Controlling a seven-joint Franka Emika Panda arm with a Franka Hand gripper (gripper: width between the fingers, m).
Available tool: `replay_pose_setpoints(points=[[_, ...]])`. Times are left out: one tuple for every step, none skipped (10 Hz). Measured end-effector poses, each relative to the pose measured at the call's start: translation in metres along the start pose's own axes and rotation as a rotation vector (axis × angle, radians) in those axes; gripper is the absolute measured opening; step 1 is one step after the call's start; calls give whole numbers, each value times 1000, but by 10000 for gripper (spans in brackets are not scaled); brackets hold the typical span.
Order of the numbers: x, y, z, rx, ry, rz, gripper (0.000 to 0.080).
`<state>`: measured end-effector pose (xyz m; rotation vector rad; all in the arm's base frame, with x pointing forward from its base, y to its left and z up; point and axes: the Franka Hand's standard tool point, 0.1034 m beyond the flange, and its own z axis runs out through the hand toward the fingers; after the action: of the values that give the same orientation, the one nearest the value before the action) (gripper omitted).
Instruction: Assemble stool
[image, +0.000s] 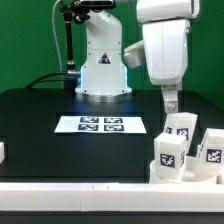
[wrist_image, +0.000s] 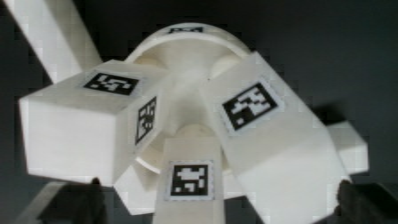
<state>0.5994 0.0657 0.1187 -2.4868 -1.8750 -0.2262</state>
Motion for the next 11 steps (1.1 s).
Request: replay_pose_setpoints(points=[[-1,0,0,0,0,-19,649],[-3,1,0,-1,-6,-95,649],[-5,1,0,-2,-12,-154,649],[-6,2,1,-3,-17,-188,649],[-6,1,3,-2,-32,-308,649],[-4,-4,7,10,-38,-306,649],[-4,-9,12,20,-39,-309,649],[-3,-12,15,18,-36,-311,649],[-2,-17,20,11,-31,-313,649],[-1,-22,24,19,-30,-311,649],[-2,-22,25,21,-30,-309,649]])
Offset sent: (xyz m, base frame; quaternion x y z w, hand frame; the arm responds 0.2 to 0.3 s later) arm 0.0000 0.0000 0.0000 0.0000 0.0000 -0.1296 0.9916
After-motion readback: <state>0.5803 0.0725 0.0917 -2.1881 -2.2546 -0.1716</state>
